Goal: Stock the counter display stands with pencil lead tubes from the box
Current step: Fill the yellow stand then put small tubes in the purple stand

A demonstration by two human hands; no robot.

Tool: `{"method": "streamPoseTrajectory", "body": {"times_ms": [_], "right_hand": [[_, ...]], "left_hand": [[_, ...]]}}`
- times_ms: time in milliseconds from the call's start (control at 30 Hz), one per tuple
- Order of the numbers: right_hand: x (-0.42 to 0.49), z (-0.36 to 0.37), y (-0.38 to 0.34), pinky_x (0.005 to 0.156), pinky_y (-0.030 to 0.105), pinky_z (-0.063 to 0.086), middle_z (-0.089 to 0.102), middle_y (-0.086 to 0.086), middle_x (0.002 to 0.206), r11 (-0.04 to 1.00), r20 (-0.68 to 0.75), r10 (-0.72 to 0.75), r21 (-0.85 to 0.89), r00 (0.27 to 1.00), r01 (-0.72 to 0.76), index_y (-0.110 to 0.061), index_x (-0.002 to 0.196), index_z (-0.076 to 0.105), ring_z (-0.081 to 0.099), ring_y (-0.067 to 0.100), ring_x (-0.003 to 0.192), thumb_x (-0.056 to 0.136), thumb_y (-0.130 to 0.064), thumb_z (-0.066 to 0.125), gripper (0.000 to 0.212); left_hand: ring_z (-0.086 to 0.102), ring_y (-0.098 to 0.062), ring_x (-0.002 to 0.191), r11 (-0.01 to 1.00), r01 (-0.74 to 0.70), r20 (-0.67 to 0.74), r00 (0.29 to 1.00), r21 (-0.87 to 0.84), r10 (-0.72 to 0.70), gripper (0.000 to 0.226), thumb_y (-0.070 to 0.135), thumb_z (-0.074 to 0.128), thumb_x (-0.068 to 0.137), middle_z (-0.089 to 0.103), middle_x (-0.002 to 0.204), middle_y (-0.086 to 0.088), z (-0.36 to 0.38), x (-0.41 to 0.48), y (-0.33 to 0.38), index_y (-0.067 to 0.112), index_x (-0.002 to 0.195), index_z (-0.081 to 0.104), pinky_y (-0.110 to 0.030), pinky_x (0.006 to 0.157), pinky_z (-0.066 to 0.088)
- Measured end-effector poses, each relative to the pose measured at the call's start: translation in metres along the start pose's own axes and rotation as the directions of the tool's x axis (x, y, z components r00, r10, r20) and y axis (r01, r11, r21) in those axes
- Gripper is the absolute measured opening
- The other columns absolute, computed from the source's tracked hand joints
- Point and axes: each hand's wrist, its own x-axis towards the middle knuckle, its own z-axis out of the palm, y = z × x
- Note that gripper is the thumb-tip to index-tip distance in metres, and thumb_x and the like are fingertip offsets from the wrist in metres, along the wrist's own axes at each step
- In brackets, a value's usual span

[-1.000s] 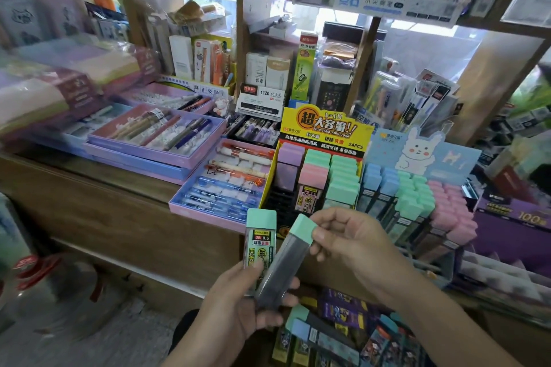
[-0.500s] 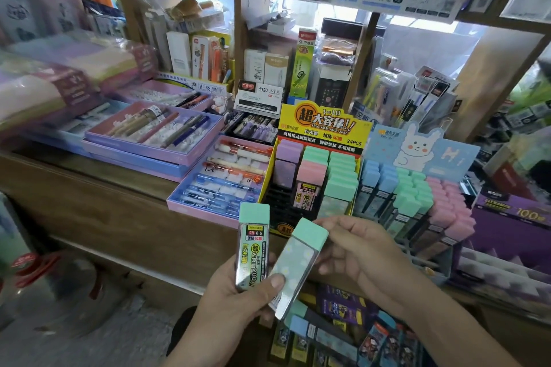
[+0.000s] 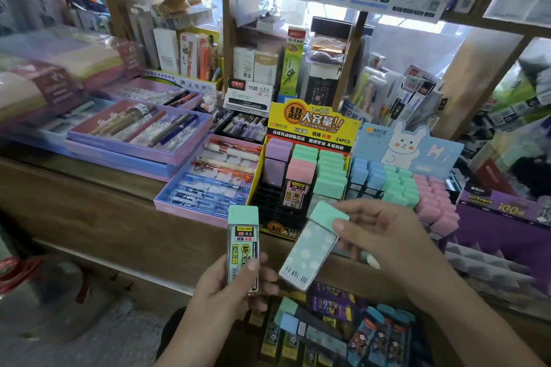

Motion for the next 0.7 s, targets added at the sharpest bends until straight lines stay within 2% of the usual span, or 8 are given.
{"method": "streamPoseTrajectory", "body": {"times_ms": [133,300,533,700], "right_hand": [[0.006,-0.019,-0.009,0.057,0.022,0.057,0.076,0.005,0.078,0.991,-0.174,-0.130,-0.044,0.976,0.124,-0.024,0.100,0.077,0.070,0.015,0.062,0.089,-0.006,0.075,0.022],[0.016,-0.033,-0.012,0.065,0.024,0.061,0.075,0.004,0.080,0.966,-0.257,-0.241,-0.158,0.936,0.205,-0.023,0.102,0.074,0.072,0.020,0.067,0.092,-0.006,0.072,0.020],[0.026,-0.026,-0.006,0.066,0.020,0.059,0.074,0.000,0.080,0.959,-0.233,-0.262,-0.172,0.937,0.225,-0.020,0.104,0.074,0.072,0.016,0.067,0.091,-0.002,0.072,0.022],[0.030,-0.016,0.000,0.066,0.017,0.058,0.073,0.004,0.082,0.954,-0.194,-0.268,-0.190,0.944,0.232,-0.033,0.100,0.073,0.073,0.016,0.069,0.092,-0.004,0.073,0.031]], "left_hand": [[0.068,-0.030,0.075,0.999,0.005,0.011,1.000,-0.051,-0.005,0.042,0.044,0.074,0.075,0.071,0.089,-0.022,-0.001,0.001,0.000,0.013,0.103,0.074,-0.031,0.058,0.053],[0.063,-0.025,0.067,0.999,-0.005,0.013,1.000,-0.050,0.006,0.044,0.046,0.076,0.076,0.067,0.082,-0.016,-0.002,0.003,-0.002,0.012,0.103,0.074,-0.030,0.055,0.049],[0.063,-0.025,0.069,0.999,-0.019,0.016,1.000,-0.026,0.019,0.051,0.052,0.079,0.074,0.067,0.082,-0.016,-0.007,0.005,-0.006,0.014,0.107,0.073,-0.029,0.057,0.050],[0.063,-0.025,0.070,1.000,-0.020,0.025,0.999,-0.010,0.020,0.055,0.055,0.081,0.074,0.067,0.083,-0.016,-0.009,0.006,-0.008,0.014,0.110,0.072,-0.028,0.059,0.050]]}}
